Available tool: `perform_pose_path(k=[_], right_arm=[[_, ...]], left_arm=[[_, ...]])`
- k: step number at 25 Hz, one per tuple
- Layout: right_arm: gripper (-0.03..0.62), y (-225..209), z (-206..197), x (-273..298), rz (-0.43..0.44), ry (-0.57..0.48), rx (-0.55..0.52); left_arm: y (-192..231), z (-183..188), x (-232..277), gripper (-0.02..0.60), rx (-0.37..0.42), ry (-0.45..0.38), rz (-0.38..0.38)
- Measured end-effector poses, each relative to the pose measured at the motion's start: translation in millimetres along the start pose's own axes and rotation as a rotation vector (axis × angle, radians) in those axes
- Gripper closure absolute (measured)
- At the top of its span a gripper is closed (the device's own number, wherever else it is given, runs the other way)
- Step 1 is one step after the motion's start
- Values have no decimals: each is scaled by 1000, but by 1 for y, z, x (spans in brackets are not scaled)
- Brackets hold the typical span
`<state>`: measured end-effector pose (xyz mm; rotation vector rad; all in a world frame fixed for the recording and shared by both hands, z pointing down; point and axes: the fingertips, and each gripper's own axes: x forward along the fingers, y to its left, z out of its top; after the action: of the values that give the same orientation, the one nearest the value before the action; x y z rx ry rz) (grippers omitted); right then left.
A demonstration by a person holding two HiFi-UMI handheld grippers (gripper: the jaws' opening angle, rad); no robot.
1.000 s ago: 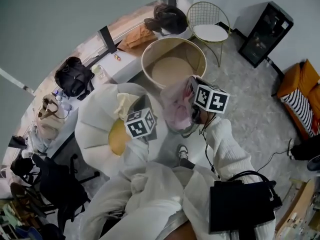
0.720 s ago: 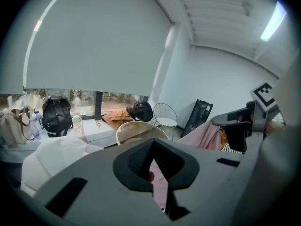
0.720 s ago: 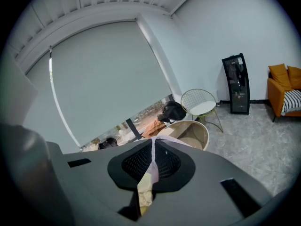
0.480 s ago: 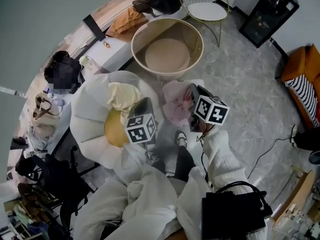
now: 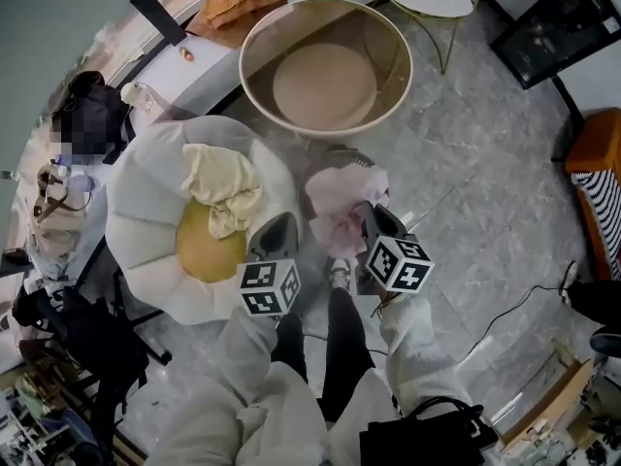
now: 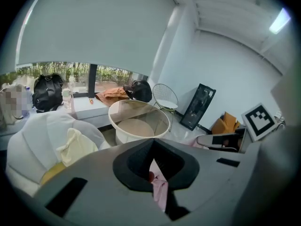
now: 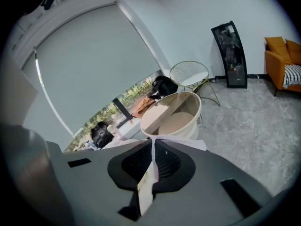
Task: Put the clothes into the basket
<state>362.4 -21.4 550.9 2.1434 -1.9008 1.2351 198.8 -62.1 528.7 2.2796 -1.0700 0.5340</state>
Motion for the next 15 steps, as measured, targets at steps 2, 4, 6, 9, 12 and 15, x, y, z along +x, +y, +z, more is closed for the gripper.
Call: perform_pose_path(k=[2,4,6,9,12,15], right_arm=[[565,-13,-16,17,9,14,-5],[565,-28,-34,34,6,39,-2],[565,-42,-53,51,3,71,8],[565,-54,-77,69,14,112,14],[565,-59,-86,83,26,125,8],[565,-62,-90,94,39,136,1]], left_arm=[[3,-15,15,575,6,5,4],[9,-35,30,575,-13,22,16],[18,-56,44,575,-49,44,32],[31,-83,60,575,-87,71,64],[43,-96,73,575,-113,82,91],[49,-105,81,575,-135,87,102]])
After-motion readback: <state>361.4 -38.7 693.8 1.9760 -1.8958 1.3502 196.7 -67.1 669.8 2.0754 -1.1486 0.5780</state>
